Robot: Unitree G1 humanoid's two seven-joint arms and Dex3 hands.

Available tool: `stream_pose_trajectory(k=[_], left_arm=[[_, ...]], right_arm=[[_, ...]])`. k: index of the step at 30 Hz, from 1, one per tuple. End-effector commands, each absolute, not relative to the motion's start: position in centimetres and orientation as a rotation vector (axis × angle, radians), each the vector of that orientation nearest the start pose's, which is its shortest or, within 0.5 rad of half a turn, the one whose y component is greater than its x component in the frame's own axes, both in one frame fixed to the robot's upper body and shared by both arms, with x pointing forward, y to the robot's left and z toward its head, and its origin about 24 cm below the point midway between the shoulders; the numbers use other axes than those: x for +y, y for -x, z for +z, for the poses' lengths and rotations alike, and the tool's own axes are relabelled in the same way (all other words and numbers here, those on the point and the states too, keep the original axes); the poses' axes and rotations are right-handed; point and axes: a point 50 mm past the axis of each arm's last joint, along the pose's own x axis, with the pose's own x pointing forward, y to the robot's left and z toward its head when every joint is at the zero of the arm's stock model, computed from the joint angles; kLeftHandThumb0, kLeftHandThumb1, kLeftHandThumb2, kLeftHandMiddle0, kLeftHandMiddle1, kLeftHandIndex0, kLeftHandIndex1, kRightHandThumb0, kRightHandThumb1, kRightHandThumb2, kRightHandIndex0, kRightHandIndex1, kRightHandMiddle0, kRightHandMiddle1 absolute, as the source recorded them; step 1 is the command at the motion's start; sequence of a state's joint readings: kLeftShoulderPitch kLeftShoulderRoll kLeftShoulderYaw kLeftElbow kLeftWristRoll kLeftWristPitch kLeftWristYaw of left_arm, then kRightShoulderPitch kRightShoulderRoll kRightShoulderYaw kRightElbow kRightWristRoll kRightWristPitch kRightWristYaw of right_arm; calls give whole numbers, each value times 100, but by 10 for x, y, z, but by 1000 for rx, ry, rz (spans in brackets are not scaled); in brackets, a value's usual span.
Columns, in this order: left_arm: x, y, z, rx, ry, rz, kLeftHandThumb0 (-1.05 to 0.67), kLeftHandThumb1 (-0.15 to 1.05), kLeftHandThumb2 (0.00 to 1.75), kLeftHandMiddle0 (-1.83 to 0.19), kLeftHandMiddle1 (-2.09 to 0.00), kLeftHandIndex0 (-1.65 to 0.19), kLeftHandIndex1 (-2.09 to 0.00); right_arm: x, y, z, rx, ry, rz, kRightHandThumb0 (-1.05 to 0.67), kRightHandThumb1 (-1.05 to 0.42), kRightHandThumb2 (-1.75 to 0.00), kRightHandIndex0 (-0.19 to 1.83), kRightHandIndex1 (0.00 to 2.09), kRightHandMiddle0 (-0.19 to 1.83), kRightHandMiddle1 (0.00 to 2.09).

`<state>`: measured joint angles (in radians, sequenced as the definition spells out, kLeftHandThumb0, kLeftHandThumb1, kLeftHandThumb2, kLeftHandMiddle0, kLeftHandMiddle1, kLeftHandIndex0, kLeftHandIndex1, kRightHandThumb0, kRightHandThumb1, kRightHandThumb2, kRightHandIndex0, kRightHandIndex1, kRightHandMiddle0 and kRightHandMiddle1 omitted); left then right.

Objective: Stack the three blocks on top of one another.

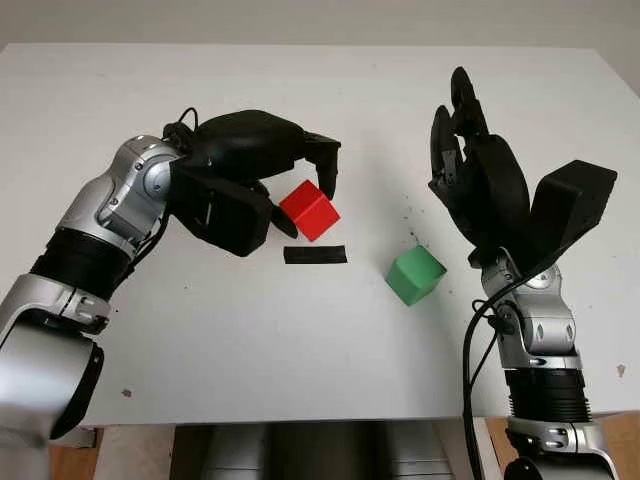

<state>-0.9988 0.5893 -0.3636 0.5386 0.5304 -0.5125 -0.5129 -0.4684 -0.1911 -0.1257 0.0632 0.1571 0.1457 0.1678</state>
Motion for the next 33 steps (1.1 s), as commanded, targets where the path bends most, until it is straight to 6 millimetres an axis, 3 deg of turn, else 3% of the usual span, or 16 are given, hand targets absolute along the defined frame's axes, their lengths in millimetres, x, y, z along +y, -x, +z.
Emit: stream_pose_trajectory(k=[1,14,23,33], left_arm=[[122,-363,223,-543,-1486,-756,-32,97,5,-23,-6,-26,-169],[112,-365,216,-547,-1647,-819,-31,97,5,-19,-4,-24,-173],[106,-362,214,-650,-1808,-897,-33,94,5,-19,-5,-26,-172],[99,-362,212,-777,-1867,-922,-40,91,5,-20,-6,-30,-160]], right_arm=[[-172,-326,156,-279,25,161,-61,-105,-68,-19,0,-19,0],[-170,-326,153,-276,14,155,-61,-105,-68,-19,0,-19,0],[-166,-326,152,-276,-9,140,-62,-105,-67,-19,0,-19,0],[-167,-325,151,-278,-17,135,-61,-105,-66,-19,0,-19,0]])
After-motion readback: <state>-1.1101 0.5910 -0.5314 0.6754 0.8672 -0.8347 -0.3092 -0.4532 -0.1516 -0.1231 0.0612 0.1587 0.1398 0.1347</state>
